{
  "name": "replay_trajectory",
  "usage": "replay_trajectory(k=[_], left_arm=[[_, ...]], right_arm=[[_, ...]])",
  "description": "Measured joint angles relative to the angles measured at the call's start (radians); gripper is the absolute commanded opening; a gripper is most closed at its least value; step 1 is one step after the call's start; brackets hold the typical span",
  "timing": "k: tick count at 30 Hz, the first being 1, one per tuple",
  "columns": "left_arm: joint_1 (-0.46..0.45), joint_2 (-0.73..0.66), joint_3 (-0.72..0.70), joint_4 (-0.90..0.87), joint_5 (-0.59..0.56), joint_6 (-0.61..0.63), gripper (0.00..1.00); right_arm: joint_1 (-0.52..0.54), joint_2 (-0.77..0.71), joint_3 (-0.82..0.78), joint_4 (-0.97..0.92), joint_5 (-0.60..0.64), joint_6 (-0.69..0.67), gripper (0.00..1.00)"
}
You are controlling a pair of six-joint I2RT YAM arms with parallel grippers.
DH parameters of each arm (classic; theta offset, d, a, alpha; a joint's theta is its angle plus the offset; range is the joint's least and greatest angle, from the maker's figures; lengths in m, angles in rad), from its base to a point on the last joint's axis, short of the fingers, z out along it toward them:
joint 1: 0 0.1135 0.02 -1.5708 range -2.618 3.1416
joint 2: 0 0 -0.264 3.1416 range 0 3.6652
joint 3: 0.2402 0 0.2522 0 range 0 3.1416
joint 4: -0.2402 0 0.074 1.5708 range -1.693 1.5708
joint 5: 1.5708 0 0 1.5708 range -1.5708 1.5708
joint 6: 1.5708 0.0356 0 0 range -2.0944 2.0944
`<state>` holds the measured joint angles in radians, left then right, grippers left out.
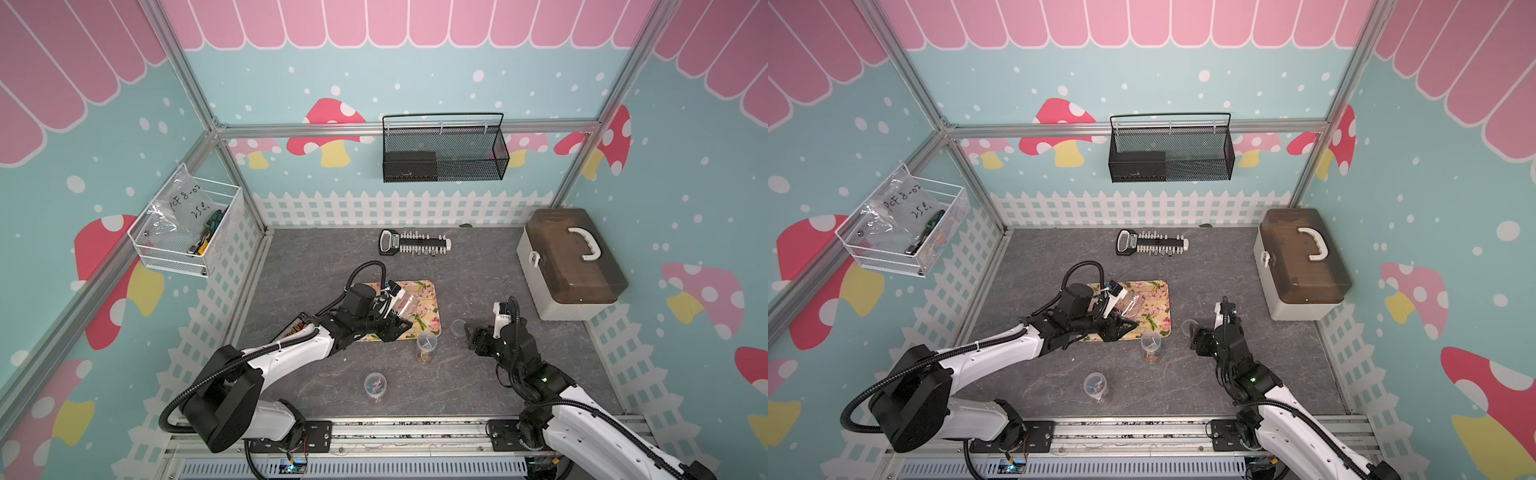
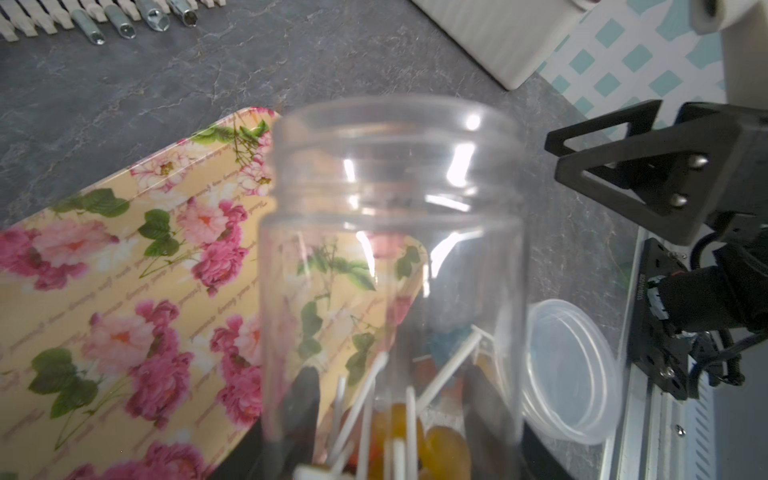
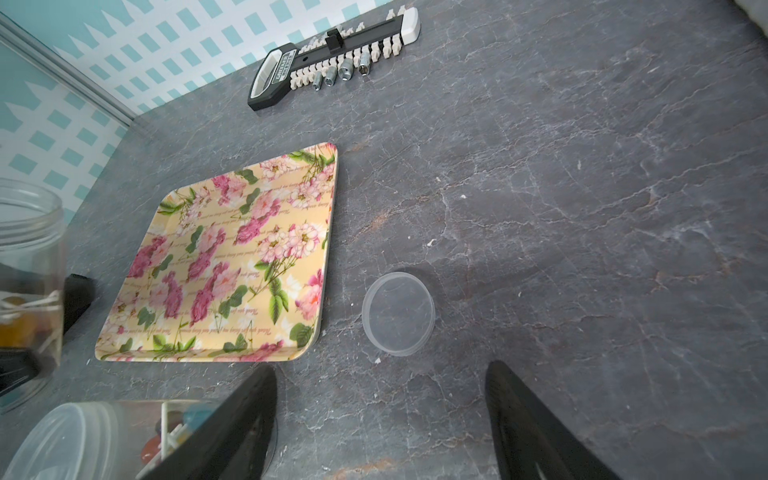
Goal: Pour the candies out of the jar
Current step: 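Pour the candies out of the jar onto the tray.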
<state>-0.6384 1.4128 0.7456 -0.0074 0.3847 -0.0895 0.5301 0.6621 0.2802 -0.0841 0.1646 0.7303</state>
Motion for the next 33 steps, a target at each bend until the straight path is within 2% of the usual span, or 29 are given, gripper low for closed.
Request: replay_trajectory(k=[12, 23, 26, 33], left_arm=[[-0.045, 0.155, 0.172, -0.230, -0.117, 0.060, 0.54], [-0.071, 0.300, 0.364, -0.472, -0.286, 0.110, 0.53], [-0.096, 0.345, 0.449, -0.562, -0.358, 0.148, 0.52], [-0.184, 0.428, 0.616, -0.727, -0.602, 0.259, 0.52]], right_arm=[[0.000, -0.030, -0.037, -0.007, -0.028, 0.038, 0.78], [0.000, -0.111, -0.097, -0.022, -0.031, 0.076, 0.78], [0.000, -0.140, -0.116, -0.027, -0.033, 0.094, 0.78], [0.000, -0.231, -0.149, -0.067, -0.050, 0.129, 0.77]])
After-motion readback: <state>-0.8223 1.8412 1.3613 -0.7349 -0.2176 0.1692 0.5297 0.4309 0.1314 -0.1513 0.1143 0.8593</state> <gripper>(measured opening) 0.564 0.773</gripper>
